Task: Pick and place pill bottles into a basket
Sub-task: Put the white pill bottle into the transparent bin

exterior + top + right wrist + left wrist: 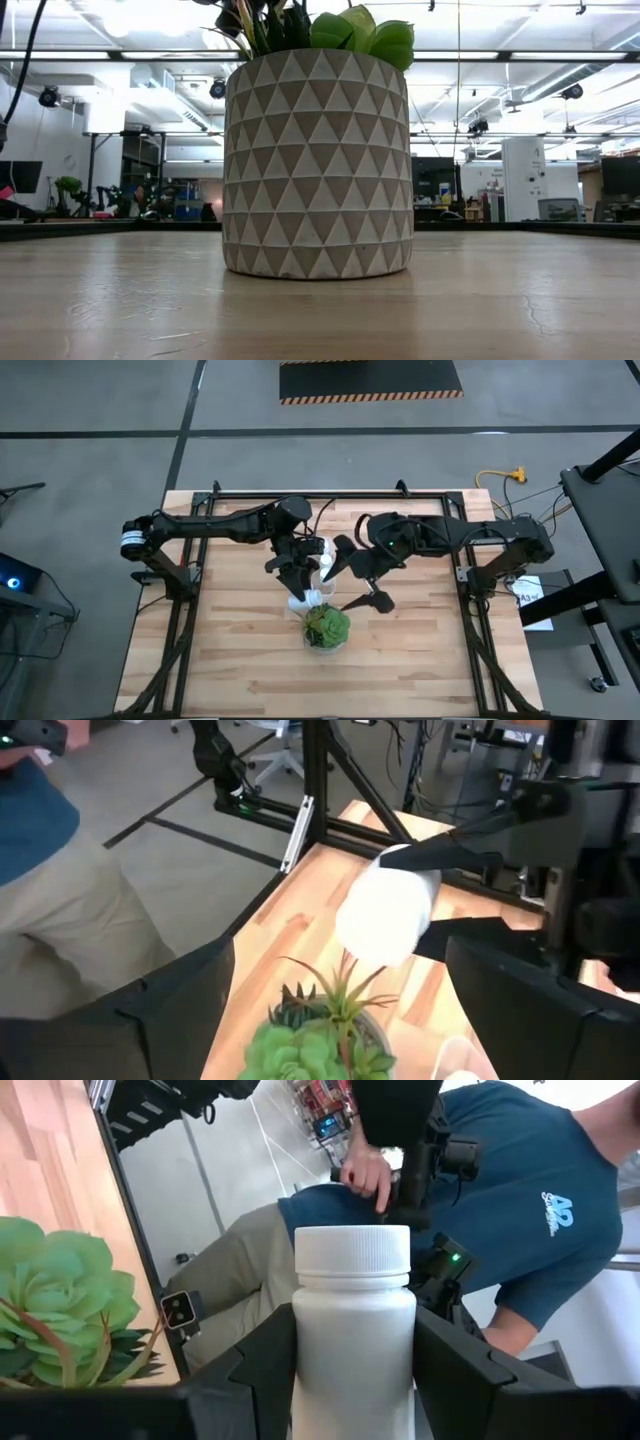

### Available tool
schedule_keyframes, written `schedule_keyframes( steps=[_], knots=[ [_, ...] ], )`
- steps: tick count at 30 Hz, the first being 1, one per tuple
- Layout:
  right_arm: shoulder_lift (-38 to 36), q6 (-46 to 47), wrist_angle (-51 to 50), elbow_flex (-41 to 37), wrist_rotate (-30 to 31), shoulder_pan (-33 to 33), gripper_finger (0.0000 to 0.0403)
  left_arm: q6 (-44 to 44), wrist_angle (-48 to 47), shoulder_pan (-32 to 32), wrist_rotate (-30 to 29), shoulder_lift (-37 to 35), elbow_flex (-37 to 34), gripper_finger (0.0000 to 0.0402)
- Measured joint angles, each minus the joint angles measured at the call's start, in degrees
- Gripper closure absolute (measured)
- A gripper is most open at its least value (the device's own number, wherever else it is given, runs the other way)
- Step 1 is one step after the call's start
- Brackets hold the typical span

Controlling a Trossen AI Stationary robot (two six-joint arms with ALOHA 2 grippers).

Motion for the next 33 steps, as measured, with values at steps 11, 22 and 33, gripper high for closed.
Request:
schedule_keyframes(
  steps=[11, 22, 33],
  knots=[
    [2.07, -2.7, 0.3, 1.21, 4.3, 0.67, 0.0053, -6.2, 14.72, 0.1, -0.13, -0.01, 0.02, 0.0246],
    [1.83, -4.05, 2.69, 1.21, 7.72, 0.87, 0.0076, -7.52, 16.24, 0.13, -4.86, -0.02, 0.02, 0.0246],
    [1.81, -0.49, 2.77, 1.21, 7.72, 0.83, 0.0076, -8.52, 16.24, 0.13, -6.71, -0.02, 0.02, 0.0246]
  ],
)
